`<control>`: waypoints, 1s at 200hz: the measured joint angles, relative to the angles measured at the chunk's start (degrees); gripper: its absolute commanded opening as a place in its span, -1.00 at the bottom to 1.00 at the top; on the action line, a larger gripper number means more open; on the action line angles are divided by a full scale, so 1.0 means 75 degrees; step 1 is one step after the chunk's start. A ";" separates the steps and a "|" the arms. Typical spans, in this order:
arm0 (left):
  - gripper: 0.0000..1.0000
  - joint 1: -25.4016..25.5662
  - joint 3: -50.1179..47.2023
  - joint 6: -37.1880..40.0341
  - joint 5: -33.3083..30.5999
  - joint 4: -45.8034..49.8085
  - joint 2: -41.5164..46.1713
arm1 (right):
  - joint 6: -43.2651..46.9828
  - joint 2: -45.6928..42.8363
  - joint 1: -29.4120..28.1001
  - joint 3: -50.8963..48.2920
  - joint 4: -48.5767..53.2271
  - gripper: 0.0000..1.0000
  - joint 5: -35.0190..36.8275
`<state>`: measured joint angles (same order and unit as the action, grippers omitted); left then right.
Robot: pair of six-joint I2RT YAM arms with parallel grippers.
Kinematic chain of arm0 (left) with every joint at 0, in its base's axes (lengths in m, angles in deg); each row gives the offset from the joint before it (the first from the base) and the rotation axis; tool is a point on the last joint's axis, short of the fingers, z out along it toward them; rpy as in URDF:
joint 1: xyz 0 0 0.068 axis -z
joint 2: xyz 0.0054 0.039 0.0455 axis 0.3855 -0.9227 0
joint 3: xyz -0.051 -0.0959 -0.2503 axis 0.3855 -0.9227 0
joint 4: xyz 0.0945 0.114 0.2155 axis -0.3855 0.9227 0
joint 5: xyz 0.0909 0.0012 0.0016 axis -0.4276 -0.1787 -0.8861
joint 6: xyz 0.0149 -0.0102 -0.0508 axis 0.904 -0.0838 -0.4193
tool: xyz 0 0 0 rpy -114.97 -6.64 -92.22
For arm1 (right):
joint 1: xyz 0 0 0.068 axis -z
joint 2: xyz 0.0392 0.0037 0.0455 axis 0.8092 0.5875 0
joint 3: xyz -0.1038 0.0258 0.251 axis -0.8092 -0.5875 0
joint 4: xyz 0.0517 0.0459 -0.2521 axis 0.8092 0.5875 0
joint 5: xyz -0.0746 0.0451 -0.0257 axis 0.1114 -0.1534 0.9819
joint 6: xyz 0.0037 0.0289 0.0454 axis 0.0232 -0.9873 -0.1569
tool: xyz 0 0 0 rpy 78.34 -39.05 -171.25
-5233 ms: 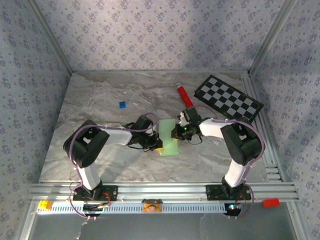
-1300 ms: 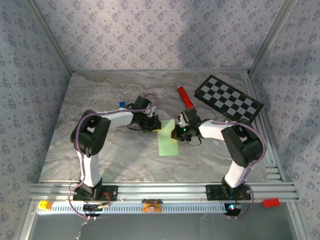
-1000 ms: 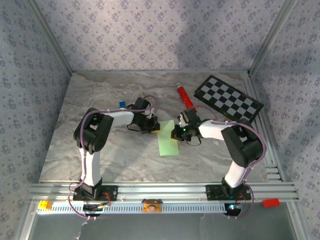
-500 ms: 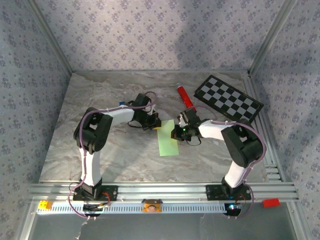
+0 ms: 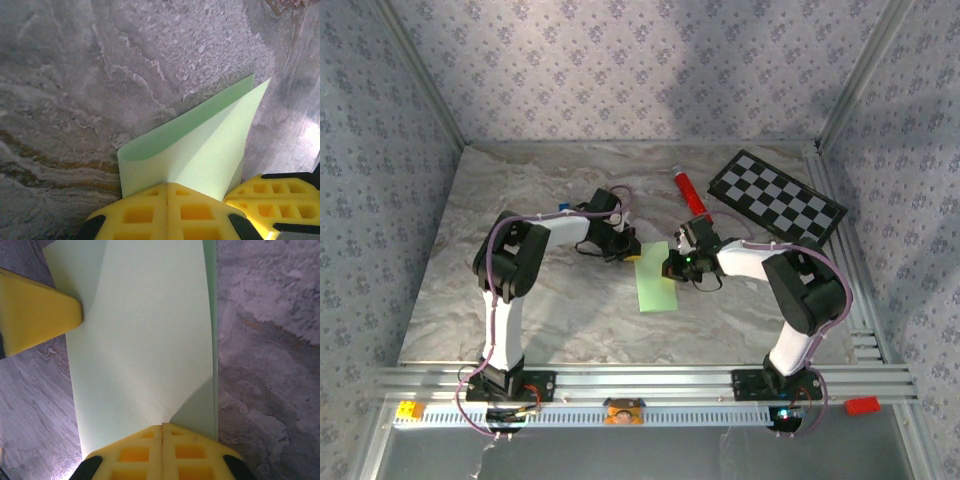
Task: Fold a paper plane with a square sheet of paper (pick it up from the middle)
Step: First fold the square sheet of paper in half at the center of the table.
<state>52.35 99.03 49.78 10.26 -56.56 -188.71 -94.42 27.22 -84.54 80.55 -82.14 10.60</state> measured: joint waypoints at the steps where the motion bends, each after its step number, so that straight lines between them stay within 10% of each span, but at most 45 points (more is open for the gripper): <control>1: -0.99 0.0000 0.0006 0.0000 -0.0006 0.0000 0.0000 | 0.0000 0.0000 0.0000 0.0000 0.0000 -1.00 0.0003; 200: -1.00 -0.0318 0.0860 -0.0085 -0.0475 0.0248 -0.0490 | 0.0000 0.0000 -0.0015 0.0000 -0.0009 -1.00 0.0029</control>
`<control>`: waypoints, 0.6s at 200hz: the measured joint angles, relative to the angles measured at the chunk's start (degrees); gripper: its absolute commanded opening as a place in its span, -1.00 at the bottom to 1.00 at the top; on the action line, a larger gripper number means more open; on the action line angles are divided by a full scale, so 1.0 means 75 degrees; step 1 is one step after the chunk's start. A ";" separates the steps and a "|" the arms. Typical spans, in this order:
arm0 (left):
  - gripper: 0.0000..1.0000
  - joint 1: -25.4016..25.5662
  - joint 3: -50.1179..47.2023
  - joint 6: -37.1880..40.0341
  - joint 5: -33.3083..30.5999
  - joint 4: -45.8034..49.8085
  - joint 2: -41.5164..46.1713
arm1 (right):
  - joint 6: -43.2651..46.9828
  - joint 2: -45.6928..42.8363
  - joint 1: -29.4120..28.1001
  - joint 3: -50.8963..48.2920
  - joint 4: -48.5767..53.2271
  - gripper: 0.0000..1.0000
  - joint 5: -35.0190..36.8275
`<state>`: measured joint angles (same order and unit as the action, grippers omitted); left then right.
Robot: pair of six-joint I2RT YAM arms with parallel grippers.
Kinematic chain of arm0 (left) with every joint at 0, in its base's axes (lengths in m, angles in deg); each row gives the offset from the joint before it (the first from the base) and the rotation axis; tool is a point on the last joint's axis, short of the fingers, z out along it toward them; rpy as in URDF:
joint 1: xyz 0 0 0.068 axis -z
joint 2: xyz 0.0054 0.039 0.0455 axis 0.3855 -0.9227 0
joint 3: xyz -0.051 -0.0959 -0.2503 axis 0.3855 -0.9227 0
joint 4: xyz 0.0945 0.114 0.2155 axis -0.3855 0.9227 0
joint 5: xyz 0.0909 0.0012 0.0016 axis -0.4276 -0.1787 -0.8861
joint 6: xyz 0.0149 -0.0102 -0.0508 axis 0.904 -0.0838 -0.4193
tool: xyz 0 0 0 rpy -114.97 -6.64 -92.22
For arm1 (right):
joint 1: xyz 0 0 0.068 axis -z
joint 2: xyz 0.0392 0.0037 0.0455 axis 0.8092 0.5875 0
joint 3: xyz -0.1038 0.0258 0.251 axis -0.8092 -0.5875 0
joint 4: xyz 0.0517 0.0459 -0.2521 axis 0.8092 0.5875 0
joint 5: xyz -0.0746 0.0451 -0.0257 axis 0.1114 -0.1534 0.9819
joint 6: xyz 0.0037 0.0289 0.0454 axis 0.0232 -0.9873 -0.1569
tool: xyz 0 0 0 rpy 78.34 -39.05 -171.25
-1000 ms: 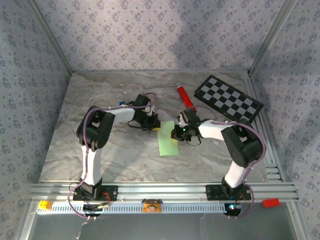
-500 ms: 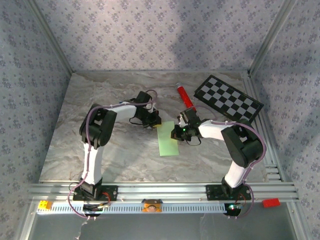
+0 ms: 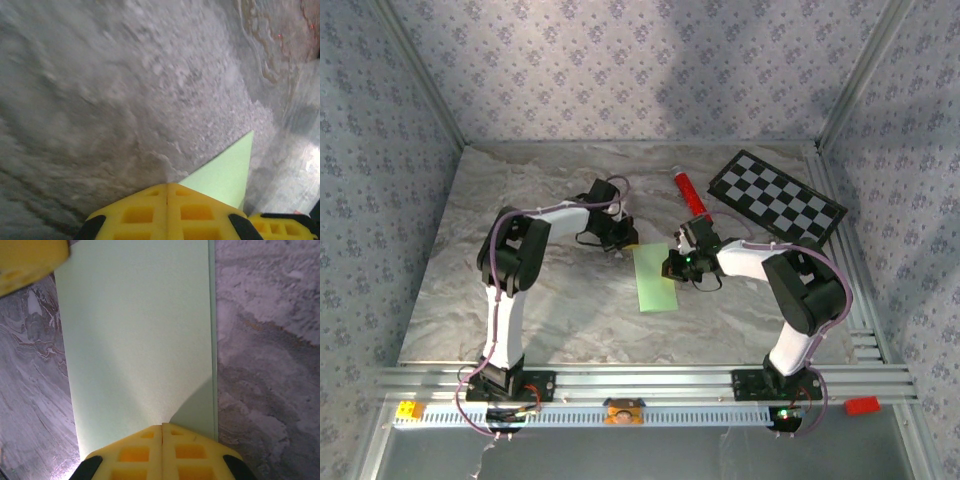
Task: Fold a paper plane with a square sheet of paper (pick it up from the middle)
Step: First fold the square sheet of paper in half at the center of the table.
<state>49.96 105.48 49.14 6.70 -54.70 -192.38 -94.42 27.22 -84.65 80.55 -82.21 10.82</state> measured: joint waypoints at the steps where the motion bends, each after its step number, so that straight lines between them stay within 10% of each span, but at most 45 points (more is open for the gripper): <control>1: -1.00 -0.0006 0.0009 -0.0003 0.0000 0.0003 -0.0003 | 0.0000 0.0000 0.0000 0.0000 0.0003 -1.00 0.0000; 120: -0.93 -0.0041 0.0262 -0.0143 -0.0472 0.0201 -0.0032 | 0.0000 0.0000 -0.0006 -0.0006 -0.0009 -1.00 0.0000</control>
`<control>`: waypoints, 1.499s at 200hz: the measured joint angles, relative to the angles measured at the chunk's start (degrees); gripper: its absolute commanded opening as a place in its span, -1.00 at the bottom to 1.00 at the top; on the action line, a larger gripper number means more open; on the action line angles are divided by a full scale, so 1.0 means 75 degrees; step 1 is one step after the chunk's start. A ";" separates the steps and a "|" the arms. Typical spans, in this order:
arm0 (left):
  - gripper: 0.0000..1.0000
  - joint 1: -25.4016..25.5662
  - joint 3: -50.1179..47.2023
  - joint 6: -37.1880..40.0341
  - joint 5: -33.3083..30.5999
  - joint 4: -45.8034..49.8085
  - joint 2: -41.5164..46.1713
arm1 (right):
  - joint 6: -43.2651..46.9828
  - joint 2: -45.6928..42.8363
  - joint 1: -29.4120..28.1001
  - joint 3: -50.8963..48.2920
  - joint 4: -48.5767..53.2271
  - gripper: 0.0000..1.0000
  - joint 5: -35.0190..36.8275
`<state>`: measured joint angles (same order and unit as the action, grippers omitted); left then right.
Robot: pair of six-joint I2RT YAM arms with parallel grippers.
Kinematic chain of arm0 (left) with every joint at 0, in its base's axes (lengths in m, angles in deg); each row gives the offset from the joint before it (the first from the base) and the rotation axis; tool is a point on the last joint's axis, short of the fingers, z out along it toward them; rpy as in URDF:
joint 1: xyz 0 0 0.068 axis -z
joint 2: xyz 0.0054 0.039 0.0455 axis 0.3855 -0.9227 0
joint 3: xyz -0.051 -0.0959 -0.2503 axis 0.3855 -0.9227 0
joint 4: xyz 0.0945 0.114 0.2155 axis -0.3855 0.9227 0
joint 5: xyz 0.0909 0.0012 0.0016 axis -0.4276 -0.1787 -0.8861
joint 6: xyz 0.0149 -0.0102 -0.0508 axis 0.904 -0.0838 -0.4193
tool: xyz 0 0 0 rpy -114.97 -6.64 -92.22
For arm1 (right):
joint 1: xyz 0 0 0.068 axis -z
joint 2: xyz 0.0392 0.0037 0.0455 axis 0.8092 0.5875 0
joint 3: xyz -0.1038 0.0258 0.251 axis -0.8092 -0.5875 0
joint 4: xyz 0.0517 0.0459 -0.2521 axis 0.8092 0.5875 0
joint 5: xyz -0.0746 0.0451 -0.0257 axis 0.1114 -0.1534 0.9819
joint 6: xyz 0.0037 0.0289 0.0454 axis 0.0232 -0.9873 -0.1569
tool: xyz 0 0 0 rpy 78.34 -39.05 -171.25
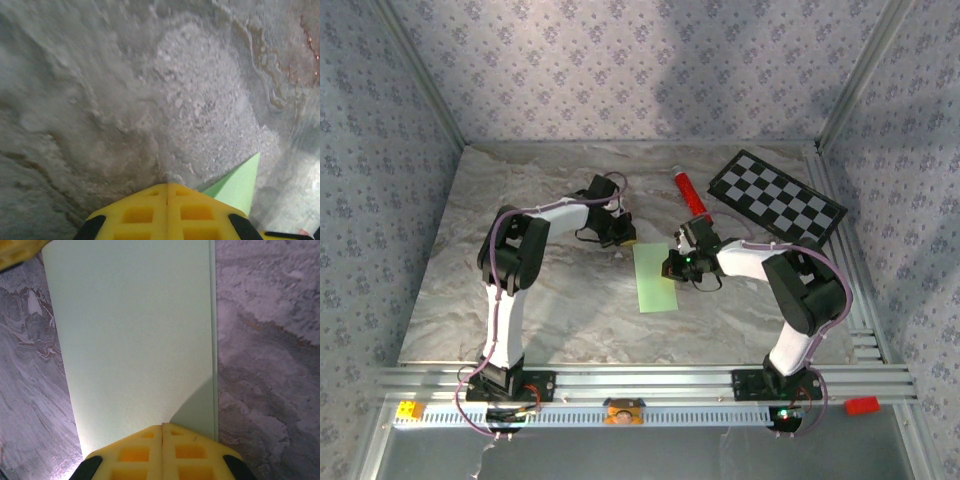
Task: Fold a paper plane with a square sheet of paper (pick it up from the middle)
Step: First fold the square sheet of paper in half at the center of the table.
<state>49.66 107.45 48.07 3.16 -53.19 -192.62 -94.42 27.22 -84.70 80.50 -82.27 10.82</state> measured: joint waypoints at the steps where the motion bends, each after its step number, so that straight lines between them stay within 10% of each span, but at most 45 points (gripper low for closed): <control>1: -0.93 0.0000 0.0003 0.0000 -0.0012 0.0000 0.0006 | 0.0000 0.0000 0.0000 0.0000 0.0003 -1.00 0.0000; 300: -0.89 0.0189 -0.1521 -0.0583 0.0242 -0.0787 0.0889 | 0.0000 0.0050 -0.0015 0.0000 -0.0111 -1.00 -0.0006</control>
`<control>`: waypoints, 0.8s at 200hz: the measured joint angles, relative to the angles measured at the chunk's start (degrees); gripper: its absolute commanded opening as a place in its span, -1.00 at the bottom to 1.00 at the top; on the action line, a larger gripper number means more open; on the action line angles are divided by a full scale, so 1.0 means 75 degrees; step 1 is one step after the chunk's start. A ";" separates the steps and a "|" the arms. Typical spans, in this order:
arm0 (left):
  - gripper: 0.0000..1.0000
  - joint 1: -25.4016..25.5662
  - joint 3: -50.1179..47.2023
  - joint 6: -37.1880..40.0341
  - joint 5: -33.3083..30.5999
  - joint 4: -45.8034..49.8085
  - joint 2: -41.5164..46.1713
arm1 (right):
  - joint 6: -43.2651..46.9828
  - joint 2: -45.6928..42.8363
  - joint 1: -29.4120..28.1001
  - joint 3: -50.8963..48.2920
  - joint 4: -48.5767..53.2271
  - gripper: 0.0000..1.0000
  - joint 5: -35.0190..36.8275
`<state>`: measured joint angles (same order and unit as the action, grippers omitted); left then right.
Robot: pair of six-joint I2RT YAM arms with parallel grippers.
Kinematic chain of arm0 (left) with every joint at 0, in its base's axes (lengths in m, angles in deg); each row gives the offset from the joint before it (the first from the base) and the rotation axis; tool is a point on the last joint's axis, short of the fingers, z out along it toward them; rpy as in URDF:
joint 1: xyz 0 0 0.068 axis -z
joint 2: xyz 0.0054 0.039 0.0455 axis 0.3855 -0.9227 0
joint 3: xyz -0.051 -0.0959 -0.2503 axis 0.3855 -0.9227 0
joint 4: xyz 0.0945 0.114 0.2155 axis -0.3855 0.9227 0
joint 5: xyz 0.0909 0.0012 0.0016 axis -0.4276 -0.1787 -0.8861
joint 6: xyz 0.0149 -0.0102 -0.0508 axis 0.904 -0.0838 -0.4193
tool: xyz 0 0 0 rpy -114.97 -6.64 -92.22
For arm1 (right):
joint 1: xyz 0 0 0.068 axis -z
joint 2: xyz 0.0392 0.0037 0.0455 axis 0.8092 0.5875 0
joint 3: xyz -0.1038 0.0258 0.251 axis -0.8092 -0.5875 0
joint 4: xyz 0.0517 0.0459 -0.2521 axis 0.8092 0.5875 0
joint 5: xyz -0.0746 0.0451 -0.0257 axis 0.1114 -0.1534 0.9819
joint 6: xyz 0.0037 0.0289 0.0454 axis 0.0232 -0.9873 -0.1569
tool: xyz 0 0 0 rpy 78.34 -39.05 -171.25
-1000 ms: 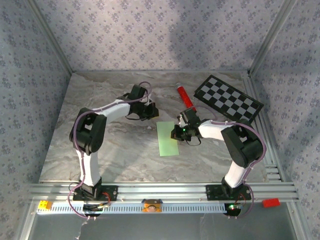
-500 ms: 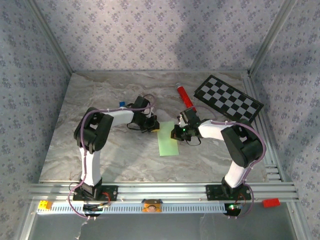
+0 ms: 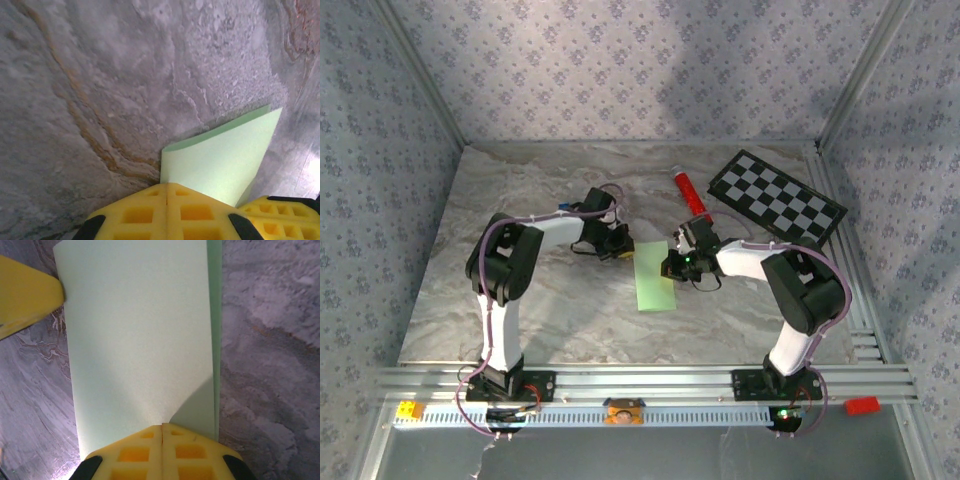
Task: Fold a paper plane with a square sheet of paper (pick it up from the middle)
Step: First fold the square sheet of paper in half at the center of the table.
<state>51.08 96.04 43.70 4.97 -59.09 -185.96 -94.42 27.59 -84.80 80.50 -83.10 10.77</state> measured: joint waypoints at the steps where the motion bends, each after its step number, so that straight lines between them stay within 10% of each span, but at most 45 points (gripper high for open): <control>1: -0.89 -0.0006 -0.0003 0.0003 0.0003 0.0000 0.0000 | 0.0000 0.0000 0.0000 0.0000 -0.0003 -1.00 0.0000; 160: -0.88 0.0128 0.0597 0.0551 0.0912 -0.0245 -0.0612 | 0.0000 0.0000 0.0000 -0.0006 0.0000 -1.00 0.0000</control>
<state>52.04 100.52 47.83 11.81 -60.93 -190.55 -94.42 27.59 -84.80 80.46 -83.10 10.77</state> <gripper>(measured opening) 0.062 0.051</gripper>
